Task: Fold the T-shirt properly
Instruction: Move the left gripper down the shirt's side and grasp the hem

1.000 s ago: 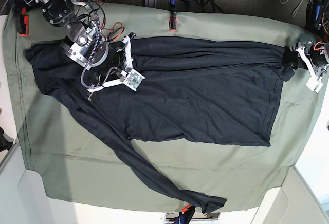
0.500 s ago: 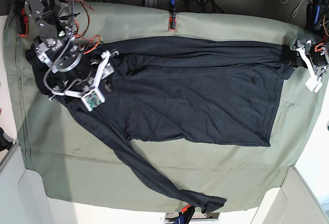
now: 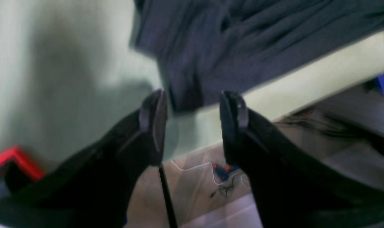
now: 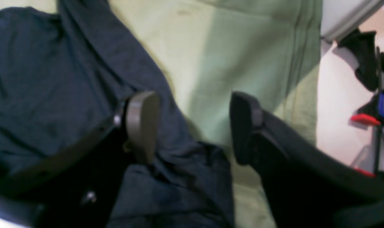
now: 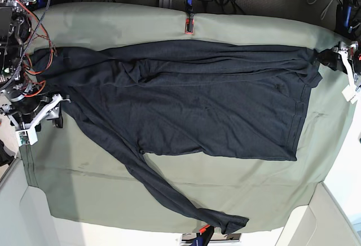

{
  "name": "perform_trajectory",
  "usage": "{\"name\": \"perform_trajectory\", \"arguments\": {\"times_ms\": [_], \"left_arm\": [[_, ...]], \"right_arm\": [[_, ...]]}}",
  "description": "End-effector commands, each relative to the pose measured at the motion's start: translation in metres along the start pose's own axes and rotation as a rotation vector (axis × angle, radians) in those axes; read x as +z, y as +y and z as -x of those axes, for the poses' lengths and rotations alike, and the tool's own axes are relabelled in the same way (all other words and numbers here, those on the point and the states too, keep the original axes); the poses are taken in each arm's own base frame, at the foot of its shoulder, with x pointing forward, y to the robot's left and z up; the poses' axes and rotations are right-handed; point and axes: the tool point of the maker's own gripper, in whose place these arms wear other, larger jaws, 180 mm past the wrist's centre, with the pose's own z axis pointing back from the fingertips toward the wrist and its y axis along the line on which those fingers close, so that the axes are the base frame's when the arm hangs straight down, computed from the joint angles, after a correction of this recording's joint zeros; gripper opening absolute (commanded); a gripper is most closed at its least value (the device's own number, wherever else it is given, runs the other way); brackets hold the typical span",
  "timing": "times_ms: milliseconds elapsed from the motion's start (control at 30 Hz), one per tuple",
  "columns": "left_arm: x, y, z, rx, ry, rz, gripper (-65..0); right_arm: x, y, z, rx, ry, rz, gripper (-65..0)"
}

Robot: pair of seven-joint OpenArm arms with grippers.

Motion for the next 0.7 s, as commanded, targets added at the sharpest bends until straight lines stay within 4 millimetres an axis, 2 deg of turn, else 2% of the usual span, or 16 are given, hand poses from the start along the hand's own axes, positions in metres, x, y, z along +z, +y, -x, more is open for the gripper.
{"name": "perform_trajectory", "arguments": {"times_ms": [0,100,200,300,500,667], "left_arm": [[0.016,0.009,-0.007,-0.027,0.001,-0.034,-34.8],[0.021,0.02,-0.008,-0.052,-0.005,-0.085,-34.8],[0.03,0.028,-0.032,-0.069,-0.124,-0.13,-34.8],[0.044,0.032,-0.059,-0.048,-0.25,-0.143,-34.8],[0.069,0.03,-0.103,-0.053,-0.401,-0.136,-34.9],[0.078,0.029,-0.12,-0.062,-0.454,-0.137,-34.9]], "right_arm": [[0.004,-0.007,-0.02,0.008,-0.06,0.008,-29.2],[0.002,-0.007,-0.024,-0.006,-0.069,-0.002,-29.2],[-0.002,-0.003,-0.032,-0.046,-0.088,-0.044,-29.2],[-0.011,-0.002,-0.03,-0.081,-0.081,-0.057,-29.2],[-0.044,0.001,-0.028,-0.177,-0.055,-0.098,-29.2],[-0.075,0.006,-0.013,-0.24,0.02,-0.15,-29.2]]}}
